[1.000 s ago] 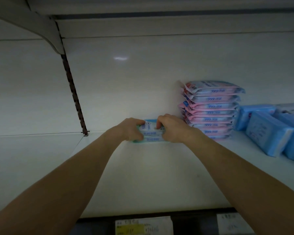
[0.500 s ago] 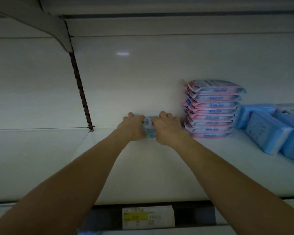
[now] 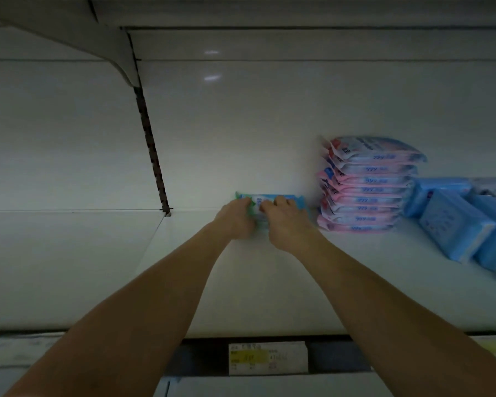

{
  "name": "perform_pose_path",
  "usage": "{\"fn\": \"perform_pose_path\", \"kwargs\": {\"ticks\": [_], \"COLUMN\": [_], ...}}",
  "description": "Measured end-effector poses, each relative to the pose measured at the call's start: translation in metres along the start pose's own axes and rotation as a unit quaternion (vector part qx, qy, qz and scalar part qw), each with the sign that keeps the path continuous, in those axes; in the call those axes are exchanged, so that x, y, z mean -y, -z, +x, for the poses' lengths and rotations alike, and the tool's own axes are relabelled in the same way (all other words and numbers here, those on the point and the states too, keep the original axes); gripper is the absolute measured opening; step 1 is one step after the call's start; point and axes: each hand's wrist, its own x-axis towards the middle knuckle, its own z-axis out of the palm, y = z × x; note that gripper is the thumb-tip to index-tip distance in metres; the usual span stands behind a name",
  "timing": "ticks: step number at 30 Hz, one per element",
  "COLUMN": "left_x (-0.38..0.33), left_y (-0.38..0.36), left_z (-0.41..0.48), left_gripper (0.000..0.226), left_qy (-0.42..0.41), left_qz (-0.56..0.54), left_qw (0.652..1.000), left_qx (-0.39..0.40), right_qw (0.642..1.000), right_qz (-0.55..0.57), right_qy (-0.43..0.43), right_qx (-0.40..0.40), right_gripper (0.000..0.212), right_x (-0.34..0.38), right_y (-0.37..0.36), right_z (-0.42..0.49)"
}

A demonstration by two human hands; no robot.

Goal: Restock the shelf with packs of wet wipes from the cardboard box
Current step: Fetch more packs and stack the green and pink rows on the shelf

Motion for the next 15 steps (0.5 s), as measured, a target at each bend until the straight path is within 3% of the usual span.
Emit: {"fn": "perform_pose_path", "kwargs": {"ticks": [15], "left_x": [-0.019], "left_y": [-0.008], "left_z": [0.01], "left_gripper": [0.035], "left_qy": [0.02], "left_qz": [-0.036], "left_qw": [0.998], "left_qx": [-0.048], "right_qw": [0.999], "right_qz": [0.033], "right_qy": [-0.018], "right_qx": [-0.027], "right_gripper": [0.041], "right_x": [-0.026], "right_y": [-0.002], "right_z": [0.006]}}
